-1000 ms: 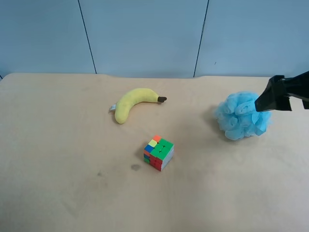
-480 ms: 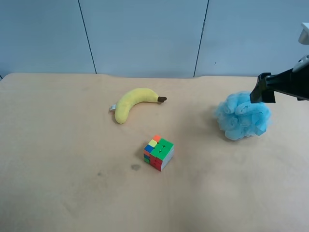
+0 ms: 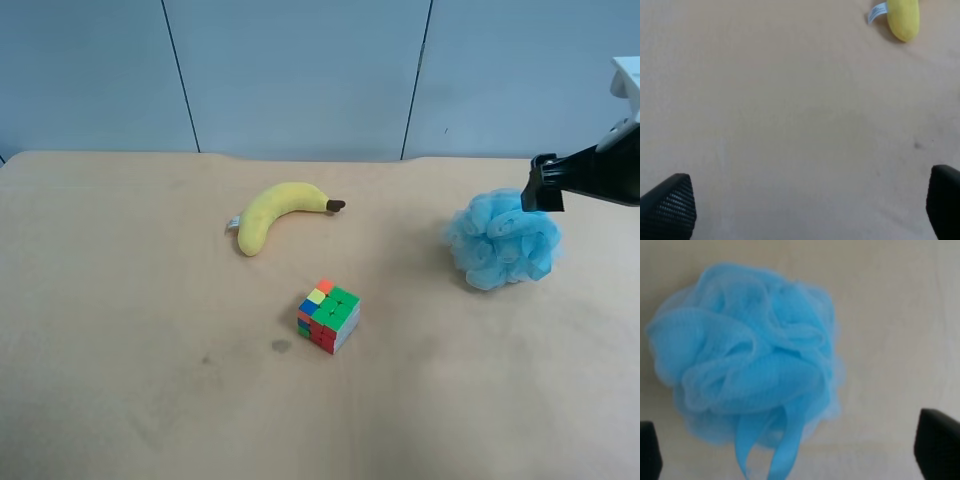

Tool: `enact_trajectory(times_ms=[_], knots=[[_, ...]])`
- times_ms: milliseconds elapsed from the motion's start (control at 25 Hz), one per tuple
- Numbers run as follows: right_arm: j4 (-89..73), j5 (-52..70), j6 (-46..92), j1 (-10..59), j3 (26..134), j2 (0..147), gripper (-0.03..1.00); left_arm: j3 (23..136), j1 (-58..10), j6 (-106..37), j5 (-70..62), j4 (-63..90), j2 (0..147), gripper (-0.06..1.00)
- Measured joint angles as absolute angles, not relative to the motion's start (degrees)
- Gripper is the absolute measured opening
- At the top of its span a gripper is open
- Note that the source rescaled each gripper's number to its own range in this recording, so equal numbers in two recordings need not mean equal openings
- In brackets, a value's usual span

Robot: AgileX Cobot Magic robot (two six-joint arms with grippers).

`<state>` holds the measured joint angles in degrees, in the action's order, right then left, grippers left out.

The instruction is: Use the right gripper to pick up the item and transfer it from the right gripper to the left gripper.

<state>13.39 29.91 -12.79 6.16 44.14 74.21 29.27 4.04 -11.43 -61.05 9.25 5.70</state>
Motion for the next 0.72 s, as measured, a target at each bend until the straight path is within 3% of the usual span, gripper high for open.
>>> enact_trajectory(times_ms=[720], knots=[[14.09, 13.61, -14.81, 6.16, 44.18, 90.21, 0.99, 29.27, 4.04, -11.43, -61.05, 9.25, 5.7, 0.88]])
